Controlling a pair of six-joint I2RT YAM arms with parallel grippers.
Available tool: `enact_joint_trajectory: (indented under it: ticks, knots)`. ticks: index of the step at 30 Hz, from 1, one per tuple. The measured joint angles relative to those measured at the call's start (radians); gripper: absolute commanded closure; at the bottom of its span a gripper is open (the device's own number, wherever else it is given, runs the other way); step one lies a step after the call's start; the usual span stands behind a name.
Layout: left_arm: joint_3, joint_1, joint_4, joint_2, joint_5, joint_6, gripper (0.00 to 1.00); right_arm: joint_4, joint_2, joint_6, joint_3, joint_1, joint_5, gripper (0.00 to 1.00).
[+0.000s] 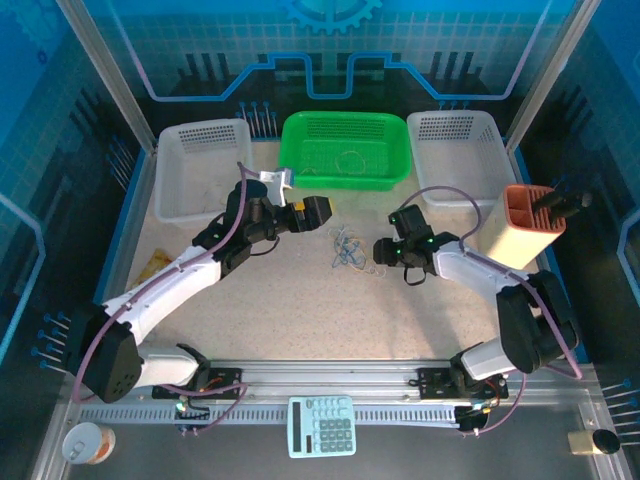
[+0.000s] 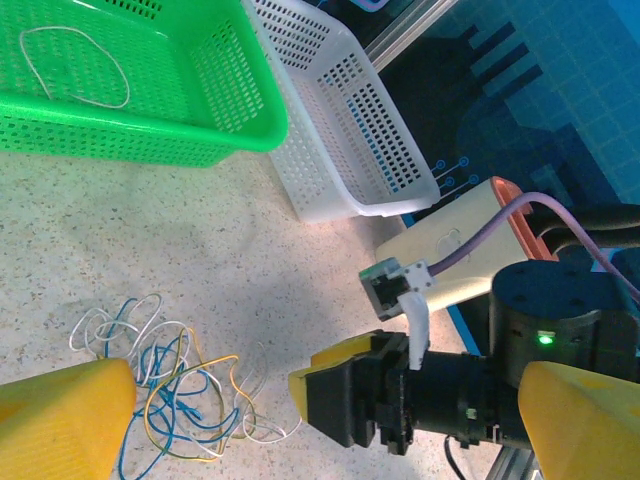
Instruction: Untangle the cables
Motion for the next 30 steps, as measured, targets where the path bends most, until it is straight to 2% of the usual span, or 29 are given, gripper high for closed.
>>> enact_joint_trajectory:
  ticks: [15, 21, 30]
  knots:
    - [-0.006, 0.000, 0.004, -0.011, 0.000, 0.000, 0.01, 0.025, 0.085, 0.004, -0.016, 0.014, 0.042, 0.64]
    - [-0.006, 0.000, 0.005, -0.011, 0.000, 0.000, 0.01, 0.034, 0.098, 0.004, -0.022, 0.014, 0.058, 0.74]
    - [-0.006, 0.000, 0.005, -0.016, 0.000, 0.000, 0.01, 0.043, 0.100, 0.005, -0.044, 0.014, 0.060, 0.82]
